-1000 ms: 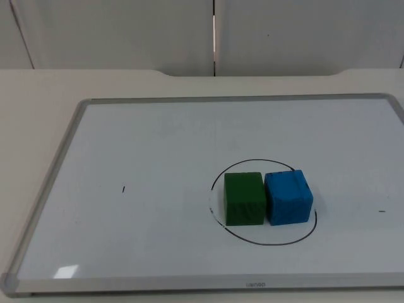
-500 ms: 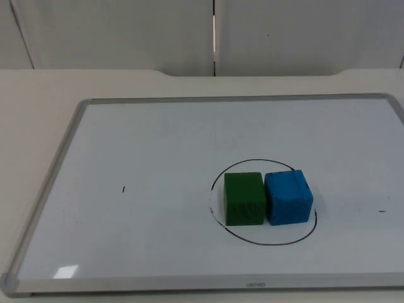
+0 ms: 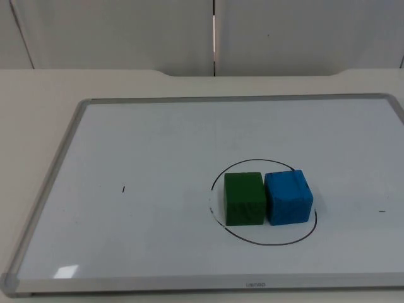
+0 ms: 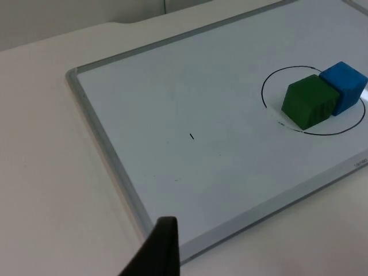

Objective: Push the two cubes into the marked area.

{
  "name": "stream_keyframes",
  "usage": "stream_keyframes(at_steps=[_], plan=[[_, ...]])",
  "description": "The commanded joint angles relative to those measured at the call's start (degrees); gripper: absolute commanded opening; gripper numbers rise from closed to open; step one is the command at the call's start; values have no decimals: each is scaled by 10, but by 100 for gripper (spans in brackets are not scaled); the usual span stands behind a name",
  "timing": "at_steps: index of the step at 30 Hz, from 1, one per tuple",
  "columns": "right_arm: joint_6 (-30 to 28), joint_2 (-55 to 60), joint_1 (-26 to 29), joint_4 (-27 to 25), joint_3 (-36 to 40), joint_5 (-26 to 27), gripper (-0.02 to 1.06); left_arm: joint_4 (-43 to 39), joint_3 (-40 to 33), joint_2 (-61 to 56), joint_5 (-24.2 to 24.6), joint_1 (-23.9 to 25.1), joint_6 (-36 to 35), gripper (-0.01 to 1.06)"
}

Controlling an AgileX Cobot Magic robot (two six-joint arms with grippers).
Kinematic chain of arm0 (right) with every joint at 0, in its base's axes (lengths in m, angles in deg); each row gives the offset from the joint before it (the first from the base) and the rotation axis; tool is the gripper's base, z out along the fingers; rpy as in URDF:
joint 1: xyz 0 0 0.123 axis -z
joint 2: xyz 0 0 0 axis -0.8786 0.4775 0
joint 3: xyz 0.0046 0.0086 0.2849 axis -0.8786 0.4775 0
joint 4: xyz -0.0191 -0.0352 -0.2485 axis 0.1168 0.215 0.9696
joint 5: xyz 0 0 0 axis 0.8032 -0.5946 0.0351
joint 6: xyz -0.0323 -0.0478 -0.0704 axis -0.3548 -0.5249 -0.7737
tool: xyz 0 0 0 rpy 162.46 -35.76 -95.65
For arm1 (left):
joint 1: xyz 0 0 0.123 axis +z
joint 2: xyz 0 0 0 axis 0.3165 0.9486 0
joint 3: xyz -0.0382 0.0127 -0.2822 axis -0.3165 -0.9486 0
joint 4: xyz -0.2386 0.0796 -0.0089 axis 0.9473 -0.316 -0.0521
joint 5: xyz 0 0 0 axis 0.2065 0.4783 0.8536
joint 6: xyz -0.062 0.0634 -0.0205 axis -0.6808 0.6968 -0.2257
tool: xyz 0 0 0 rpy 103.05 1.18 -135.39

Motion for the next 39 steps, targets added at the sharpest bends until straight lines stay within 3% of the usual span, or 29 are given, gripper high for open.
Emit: stream_keyframes(at_steps=[1,6,8,9,11,14,15,17,18,28,32,35,39], plan=[[2,-2,-3,3,0,3,0,-3,-2,-3,-1,0,-1,105],[0,-2,-3,1,0,3,8,-3,-2,-3,-1,0,-1,105],[0,-2,-3,1,0,3,23,-3,-2,-3,-1,0,-1,105],[0,-2,-3,1,0,3,23,-3,-2,-3,-1,0,-1,105],[0,-2,-3,1,0,3,32,-3,-2,-3,-1,0,-1,105],[0,-2,-3,1,0,3,54,-3,-2,-3,-1,0,-1,105],[0,-2,-3,1,0,3,54,-3,-2,-3,-1,0,-1,105],[0,-2,-3,1,0,3,70,-3,-2,-3,-1,0,-1,105],[0,-2,-3,0,0,3,73,-3,-2,-3,-1,0,-1,105],[0,-2,-3,0,0,3,75,-3,-2,-3,-1,0,-1,105],[0,-2,-3,0,0,3,85,-3,-2,-3,-1,0,-1,105],[0,-2,-3,0,0,3,105,-3,-2,-3,-1,0,-1,105],[0,-2,-3,0,0,3,105,-3,-2,-3,-1,0,-1,105]])
